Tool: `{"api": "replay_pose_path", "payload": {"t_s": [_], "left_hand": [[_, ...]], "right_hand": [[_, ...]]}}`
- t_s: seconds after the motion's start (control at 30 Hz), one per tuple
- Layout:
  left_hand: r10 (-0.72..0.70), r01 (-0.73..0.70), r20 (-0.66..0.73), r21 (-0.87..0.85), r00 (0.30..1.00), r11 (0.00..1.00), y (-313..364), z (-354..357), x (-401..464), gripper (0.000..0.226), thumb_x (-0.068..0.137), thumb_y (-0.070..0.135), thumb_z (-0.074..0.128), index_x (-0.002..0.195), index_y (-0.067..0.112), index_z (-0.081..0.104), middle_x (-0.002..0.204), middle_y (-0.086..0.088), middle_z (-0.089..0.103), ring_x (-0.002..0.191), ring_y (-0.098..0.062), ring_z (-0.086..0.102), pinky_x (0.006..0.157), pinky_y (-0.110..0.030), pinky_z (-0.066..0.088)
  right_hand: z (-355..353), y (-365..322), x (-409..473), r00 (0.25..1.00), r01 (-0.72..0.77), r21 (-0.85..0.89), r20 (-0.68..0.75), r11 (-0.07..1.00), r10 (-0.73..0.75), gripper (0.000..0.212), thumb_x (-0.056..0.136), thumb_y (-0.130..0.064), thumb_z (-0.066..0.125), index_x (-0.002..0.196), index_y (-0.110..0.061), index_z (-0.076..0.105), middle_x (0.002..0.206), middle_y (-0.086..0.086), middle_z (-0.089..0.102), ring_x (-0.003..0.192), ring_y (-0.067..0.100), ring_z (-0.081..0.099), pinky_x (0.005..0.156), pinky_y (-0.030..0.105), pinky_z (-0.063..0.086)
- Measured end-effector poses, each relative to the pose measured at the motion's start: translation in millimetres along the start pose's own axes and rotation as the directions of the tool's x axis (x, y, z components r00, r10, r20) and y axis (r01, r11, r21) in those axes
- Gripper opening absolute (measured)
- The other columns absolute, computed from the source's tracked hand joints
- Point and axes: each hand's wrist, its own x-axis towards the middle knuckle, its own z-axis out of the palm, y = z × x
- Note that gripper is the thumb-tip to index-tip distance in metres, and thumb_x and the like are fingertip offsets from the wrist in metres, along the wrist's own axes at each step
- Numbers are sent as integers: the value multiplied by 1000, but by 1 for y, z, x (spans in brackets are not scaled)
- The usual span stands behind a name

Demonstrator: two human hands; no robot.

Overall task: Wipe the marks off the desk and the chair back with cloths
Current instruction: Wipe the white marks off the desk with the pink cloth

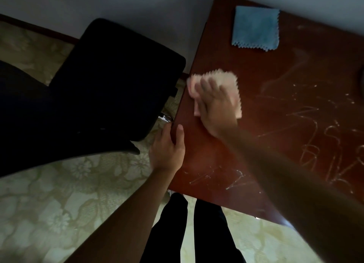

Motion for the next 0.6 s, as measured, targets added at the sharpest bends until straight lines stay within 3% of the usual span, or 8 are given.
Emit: {"api": "replay_pose_path", "payload": {"t_s": [0.1,0.2,0.33,0.43,0.5,0.6], "left_hand": [[15,-15,-17,4,1000,1000,-1,0,-3,68,90,68,18,123,22,56,106,-4,64,90,-23,64,75,-40,53],[14,-14,-15,6,1000,1000,2,0,-2,69,89,69,18,124,23,56,106,-3,63,90,-22,64,75,-40,55],[-4,4,3,14,1000,1000,4,2,0,71,87,70,15,122,24,56,106,-1,61,90,-20,63,78,-41,55],[-6,6,-5,30,1000,1000,0,2,2,68,88,69,16,123,25,55,107,-1,61,91,-19,63,78,-39,54],[-4,4,-2,52,1000,999,-3,3,0,67,89,69,16,122,25,54,108,-2,62,92,-20,63,78,-40,54],[-5,5,-6,33,1000,999,-2,2,0,65,90,68,18,120,23,54,106,-2,63,91,-22,63,78,-44,55]], "right_hand": [[3,-21,-74,996,49,-5,76,999,-48,47,102,-30,30,142,-16,50,151,3,43,145,24,29,118,44,23],[-9,-2,-50,990,85,-96,116,992,-74,49,100,-33,28,141,-20,51,148,0,47,142,21,35,112,45,31],[-33,24,51,992,-100,-152,62,983,111,45,104,-31,30,144,-21,46,150,4,43,135,27,42,109,41,32],[-31,10,47,981,-191,-113,12,975,193,40,103,-27,38,141,-18,49,144,8,49,119,32,55,99,39,41],[-27,-5,-3,992,-126,-122,-24,984,124,35,100,-23,43,131,-17,57,132,7,58,104,30,63,90,37,46],[-23,-7,-54,999,-19,-122,26,992,22,38,96,-23,40,126,-17,63,131,0,62,121,22,58,102,40,44]]}}
